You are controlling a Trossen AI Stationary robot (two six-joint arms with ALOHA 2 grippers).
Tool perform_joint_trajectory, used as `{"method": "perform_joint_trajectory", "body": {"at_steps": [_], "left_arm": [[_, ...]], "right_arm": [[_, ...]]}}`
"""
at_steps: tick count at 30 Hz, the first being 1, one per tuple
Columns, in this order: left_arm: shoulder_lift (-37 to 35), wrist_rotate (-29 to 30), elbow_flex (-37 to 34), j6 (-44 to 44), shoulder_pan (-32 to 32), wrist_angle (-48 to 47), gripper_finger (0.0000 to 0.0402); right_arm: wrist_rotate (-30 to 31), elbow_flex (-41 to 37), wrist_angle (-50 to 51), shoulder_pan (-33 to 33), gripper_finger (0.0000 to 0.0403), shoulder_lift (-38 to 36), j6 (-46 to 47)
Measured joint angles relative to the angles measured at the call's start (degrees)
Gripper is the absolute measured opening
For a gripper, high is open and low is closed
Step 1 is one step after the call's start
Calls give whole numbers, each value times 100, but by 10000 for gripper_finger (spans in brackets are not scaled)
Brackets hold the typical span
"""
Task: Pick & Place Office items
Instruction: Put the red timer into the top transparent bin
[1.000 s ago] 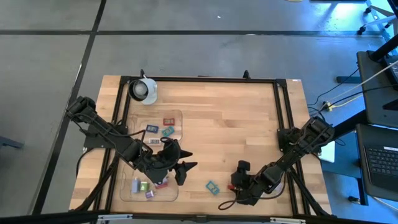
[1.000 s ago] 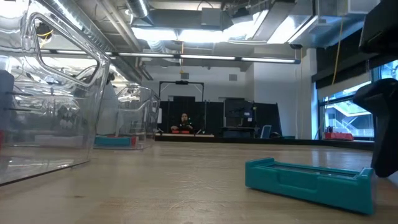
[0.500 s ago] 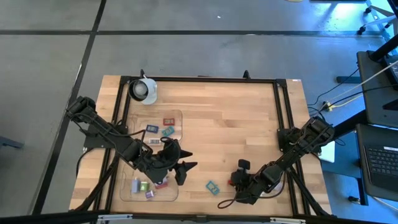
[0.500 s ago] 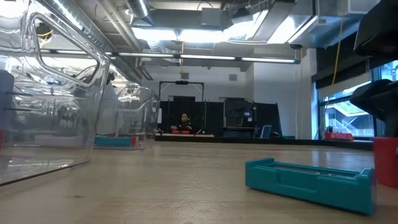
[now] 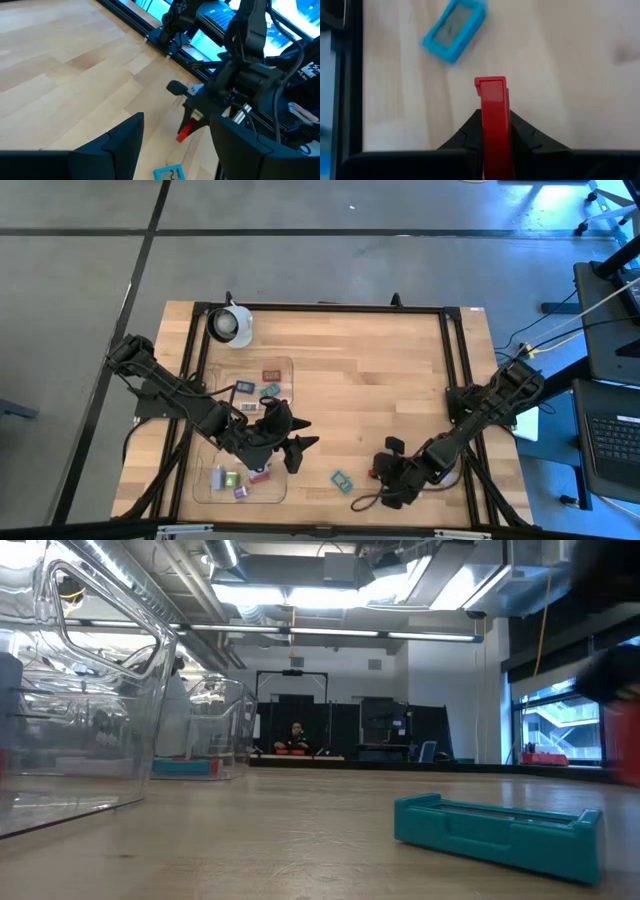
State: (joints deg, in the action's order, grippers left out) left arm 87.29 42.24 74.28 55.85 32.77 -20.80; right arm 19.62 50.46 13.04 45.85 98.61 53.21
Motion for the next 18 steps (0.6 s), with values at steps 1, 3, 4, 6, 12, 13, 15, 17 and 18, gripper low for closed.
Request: {"method": "perform_joint_trajectory", "body": {"at_steps": [1, 3, 4, 6, 12, 13, 15, 17, 18], "left_arm": [[0, 4, 0, -6, -4, 0, 224], [0, 11, 0, -6, -17, 1, 224], [-1, 10, 0, -7, -26, 1, 224], [-2, 14, 0, -8, -34, 0, 224], [-2, 219, 0, -8, -179, 4, 224], [-2, 303, 0, -8, -226, 11, 224], [-2, 469, 0, -29, -327, 34, 224], [-2, 543, 0, -329, -449, 52, 224], [-2, 553, 0, -629, -506, 80, 224]], "right_arm": [[46, 0, 6, -40, 49, -80, -56], [96, 0, 11, -127, 49, -279, -177], [108, 1, 5, -180, 49, -388, -262], [191, 2, 27, -311, 49, -634, -439], [708, 11, -1, -947, 49, -1516, -1481], [756, 11, -4, -1065, 49, -1665, -1723], [813, 11, -41, -1309, 49, -1925, -2209], [803, 13, -90, -1573, 49, -2167, -2670], [763, 13, -116, -1712, 49, -2266, -2877]]}}
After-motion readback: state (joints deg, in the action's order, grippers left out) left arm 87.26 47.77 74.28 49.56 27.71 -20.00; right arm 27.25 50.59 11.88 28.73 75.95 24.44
